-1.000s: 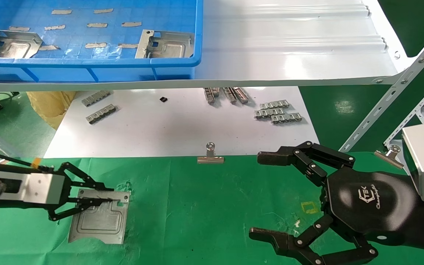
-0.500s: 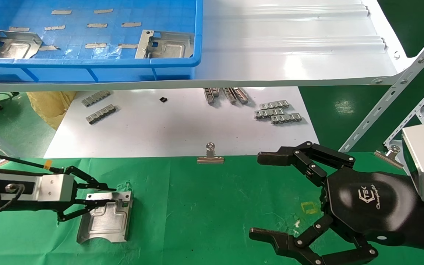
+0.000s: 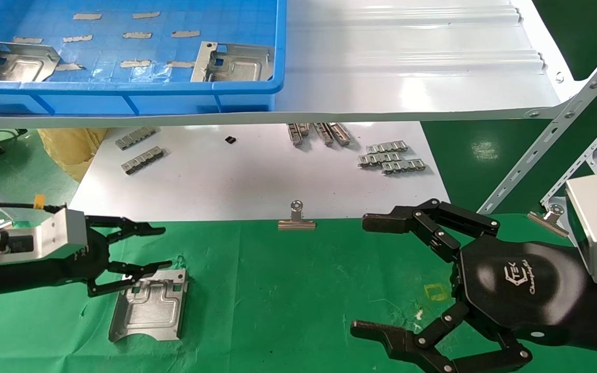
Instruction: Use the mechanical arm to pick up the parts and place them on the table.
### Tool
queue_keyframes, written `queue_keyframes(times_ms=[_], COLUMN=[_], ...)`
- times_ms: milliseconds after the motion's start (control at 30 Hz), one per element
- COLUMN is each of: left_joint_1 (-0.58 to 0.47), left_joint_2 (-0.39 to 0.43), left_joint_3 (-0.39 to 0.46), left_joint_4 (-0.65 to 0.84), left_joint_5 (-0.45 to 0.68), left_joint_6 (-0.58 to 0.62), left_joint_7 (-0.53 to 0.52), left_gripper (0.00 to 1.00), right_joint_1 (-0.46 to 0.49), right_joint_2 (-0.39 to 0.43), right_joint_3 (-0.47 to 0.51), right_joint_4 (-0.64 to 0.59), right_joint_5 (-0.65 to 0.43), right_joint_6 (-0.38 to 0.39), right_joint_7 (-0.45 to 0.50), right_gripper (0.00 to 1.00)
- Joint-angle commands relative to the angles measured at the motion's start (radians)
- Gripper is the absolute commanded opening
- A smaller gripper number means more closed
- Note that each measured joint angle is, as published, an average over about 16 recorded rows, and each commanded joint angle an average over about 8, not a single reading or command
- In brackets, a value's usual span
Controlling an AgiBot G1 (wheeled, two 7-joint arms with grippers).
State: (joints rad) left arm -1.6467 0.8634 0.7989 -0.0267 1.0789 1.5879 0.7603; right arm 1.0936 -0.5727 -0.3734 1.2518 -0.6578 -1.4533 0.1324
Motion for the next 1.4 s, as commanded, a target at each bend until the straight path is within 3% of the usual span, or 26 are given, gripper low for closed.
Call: queue_keyframes(times_ms=[33, 400, 1400], left_joint_1=[0.013, 0.033, 0.313], left_joint_2=[-0.002, -0.013, -0.137], left_joint_3=[-0.012, -0.03, -0.284], left_joint_4=[0.01, -0.053, -0.679], left_joint_5=[-0.019, -0.026, -0.193], left_joint_6=[-0.002, -0.006, -0.051], left_joint_7=[-0.017, -0.051, -0.517], left_gripper=[1.0, 1.0, 1.0], right_joint_1=[0.0, 0.0, 0.0], right_joint_2=[0.0, 0.0, 0.0], right_joint_3=[0.0, 0.0, 0.0], right_joint_4=[0.0, 0.0, 0.0], right_joint_5=[0.0, 0.0, 0.0], right_joint_6=[0.0, 0.0, 0.0], right_joint_7=[0.0, 0.0, 0.0], right_gripper=[1.0, 1.0, 1.0])
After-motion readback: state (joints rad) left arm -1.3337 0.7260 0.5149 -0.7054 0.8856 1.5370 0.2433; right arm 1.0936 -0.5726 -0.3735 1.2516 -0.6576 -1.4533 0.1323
